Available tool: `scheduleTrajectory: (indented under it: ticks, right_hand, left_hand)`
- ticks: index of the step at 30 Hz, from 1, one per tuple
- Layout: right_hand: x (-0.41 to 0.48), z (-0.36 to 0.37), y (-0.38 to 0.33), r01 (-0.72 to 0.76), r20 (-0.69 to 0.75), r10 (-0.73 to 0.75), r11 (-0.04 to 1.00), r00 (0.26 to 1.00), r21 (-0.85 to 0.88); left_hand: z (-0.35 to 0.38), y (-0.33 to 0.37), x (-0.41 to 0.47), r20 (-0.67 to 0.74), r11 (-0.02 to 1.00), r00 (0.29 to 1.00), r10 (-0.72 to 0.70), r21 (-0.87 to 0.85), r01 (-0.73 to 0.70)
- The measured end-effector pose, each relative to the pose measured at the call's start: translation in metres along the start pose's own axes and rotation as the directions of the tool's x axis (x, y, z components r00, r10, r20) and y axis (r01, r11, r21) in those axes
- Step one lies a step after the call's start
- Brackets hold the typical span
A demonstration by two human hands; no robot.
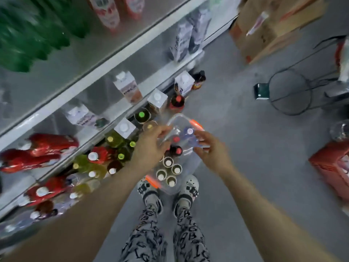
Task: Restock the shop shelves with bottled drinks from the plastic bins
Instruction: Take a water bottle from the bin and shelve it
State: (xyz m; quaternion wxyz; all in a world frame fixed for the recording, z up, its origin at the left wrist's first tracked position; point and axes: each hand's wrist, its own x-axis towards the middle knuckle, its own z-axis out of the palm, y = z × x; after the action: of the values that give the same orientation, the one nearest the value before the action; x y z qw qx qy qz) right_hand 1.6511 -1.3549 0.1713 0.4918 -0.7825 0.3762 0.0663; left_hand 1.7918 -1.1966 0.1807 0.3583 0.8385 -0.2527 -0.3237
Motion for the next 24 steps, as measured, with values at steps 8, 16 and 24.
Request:
scheduleTrajectory:
  ticks: [8, 16, 24]
  right_hand:
    - [0.074, 0.085, 0.087, -0.116, 0.034, 0.116, 0.993, 0.993, -0.002]
    - [0.141, 0.142, 0.169, -0.146, 0.054, 0.148, 0.988, 0.988, -0.047]
    - [0.188, 0.189, 0.224, -0.123, 0.104, 0.130, 0.990, 0.986, -0.070]
  left_hand:
    - [0.076, -0.118, 0.059, 0.107, 0.997, 0.992, -0.072, 0.025, 0.070]
    - [0.147, -0.194, 0.115, 0.160, 0.988, 0.976, -0.150, 0.043, 0.145]
    - [0.200, -0.245, 0.149, 0.241, 0.985, 0.957, -0.163, 0.089, 0.145]
